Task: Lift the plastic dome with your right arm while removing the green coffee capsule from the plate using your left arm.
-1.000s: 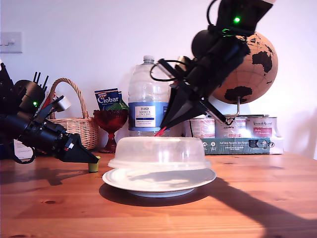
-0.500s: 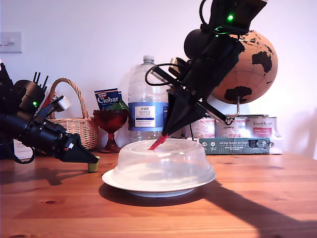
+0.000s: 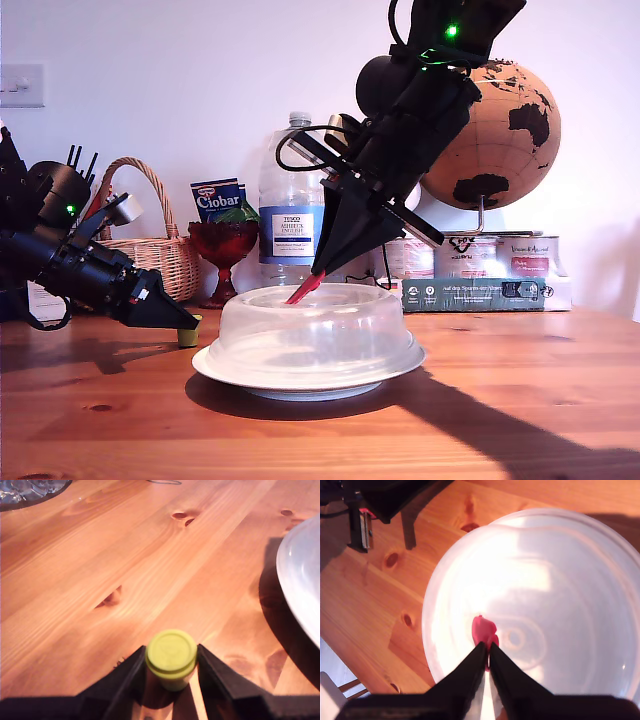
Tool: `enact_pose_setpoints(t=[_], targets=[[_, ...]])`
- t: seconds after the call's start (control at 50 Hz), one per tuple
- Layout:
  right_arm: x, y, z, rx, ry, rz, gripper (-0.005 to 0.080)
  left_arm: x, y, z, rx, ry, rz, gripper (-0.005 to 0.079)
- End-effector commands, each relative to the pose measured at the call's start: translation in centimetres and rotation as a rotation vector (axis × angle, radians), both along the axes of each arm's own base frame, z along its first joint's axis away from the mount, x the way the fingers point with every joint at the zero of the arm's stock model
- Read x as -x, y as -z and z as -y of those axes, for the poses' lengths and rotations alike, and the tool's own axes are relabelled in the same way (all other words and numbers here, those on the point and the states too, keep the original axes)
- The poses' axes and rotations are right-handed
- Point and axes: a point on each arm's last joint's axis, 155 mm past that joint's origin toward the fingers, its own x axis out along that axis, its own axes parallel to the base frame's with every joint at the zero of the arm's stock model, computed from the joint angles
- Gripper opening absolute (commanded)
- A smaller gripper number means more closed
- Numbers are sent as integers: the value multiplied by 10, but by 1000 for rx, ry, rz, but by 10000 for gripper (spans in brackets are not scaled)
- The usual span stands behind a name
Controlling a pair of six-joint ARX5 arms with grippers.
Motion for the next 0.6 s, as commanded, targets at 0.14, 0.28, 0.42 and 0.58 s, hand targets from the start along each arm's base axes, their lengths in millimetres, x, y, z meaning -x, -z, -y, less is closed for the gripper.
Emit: enact_pose_setpoints(t=[0.14,0.28,0.42,0.58], targets=[[-1,-13,-3,-17,-5,24,200,3,9,-3,-5,-10,-27,202],[0,-14,-2,-17,-4,23,268,2,8,-3,-5,-10,-23,213],[-4,-22,2,-24,5,32,270,2,7,-3,-4,-9,-19,307],[-13,-41,10,-36,29,58,270,1,6,-3,-4,-9,-12,323]])
